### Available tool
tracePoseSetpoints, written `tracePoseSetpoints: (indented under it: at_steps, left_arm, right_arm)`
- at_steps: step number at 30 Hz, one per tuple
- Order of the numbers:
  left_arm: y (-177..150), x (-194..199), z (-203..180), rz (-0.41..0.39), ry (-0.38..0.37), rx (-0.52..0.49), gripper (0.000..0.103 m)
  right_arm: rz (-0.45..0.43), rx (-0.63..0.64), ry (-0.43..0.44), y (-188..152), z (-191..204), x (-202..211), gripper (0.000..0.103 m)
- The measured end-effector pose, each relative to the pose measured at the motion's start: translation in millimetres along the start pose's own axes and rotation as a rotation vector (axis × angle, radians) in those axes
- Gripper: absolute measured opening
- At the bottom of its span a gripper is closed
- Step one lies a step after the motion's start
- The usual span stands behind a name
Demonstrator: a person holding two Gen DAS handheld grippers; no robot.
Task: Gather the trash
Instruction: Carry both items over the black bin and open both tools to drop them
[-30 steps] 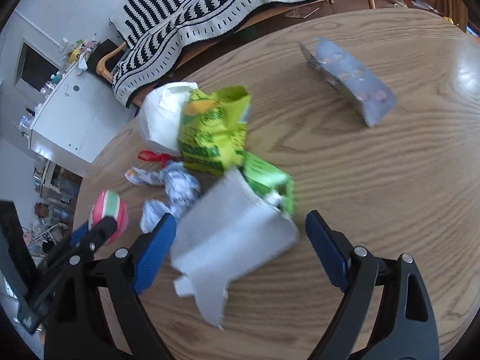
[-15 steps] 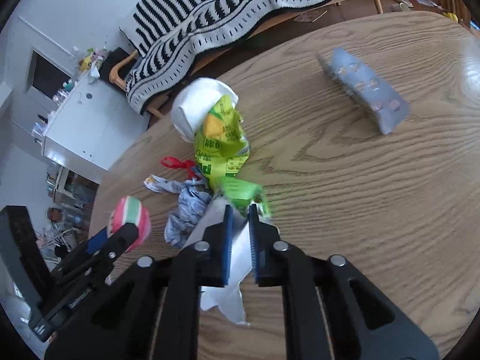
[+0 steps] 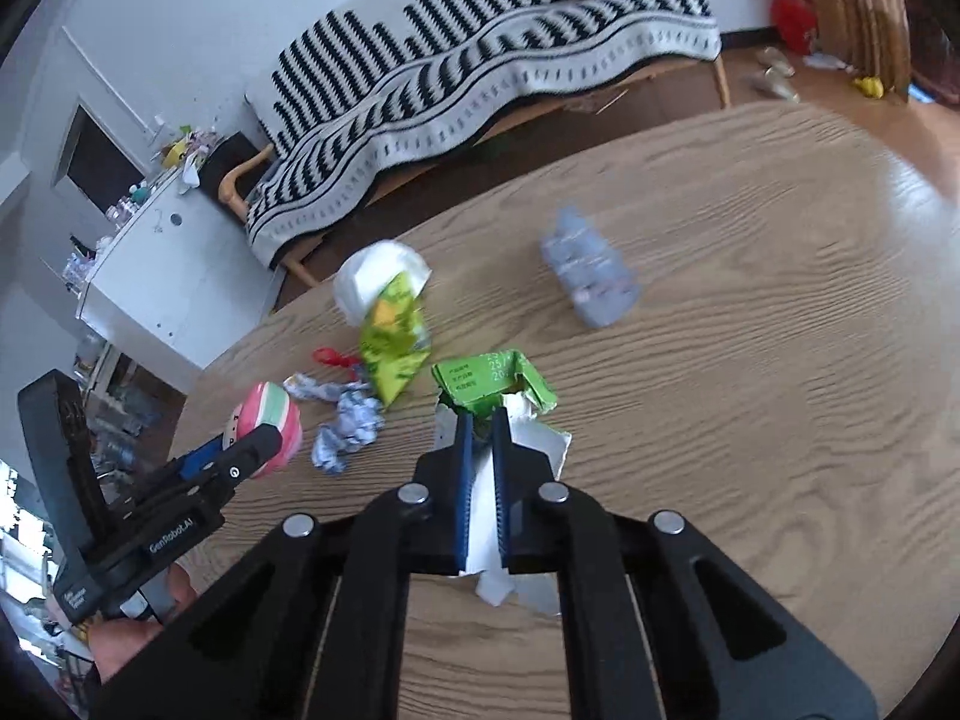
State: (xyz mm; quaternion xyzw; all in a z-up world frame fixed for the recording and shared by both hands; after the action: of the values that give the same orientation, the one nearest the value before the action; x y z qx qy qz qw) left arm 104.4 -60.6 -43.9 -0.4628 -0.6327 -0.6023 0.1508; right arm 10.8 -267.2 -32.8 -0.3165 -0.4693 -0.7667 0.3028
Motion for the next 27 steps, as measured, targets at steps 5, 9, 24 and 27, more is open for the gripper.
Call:
tracePoseSetpoints:
  at_steps: [5,9,24,27]
  left_arm:
    - [3,-1,-30,-0.009,-0.037,-0.036,0.057]
    - [5,-4,-59,-0.007,-0.073,-0.070,0.057]
    - [-20,-23,-231,0.033,-0.270,-0.233,0.057]
    - [-34,-29,-277,0.048,-0.325,-0.281,0.057]
  right_arm:
    - [-0.089,0.008,-0.069,9,-30,42,0.004]
    - [-0.136,0.009,-0.128,9,-56,68,0.004]
    - [-0.258,-0.148,-0.337,-22,-215,181,0.004]
    - [-0.279,-0.194,-0.408,-38,-256,206,0.004]
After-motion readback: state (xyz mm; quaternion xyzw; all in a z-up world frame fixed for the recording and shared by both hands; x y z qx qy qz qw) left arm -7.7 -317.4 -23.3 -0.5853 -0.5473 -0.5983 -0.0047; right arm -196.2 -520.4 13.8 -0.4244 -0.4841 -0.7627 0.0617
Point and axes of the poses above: each gripper's, at about its wrist camera, not at the fingertips, and x roughly against the way its jaws point, z to its left, y to its top, the point moved 3 cm from there along -x, roughly the way its jaws point, and after that the axes turned 8 degrees about -y, right-handed, at the moved point
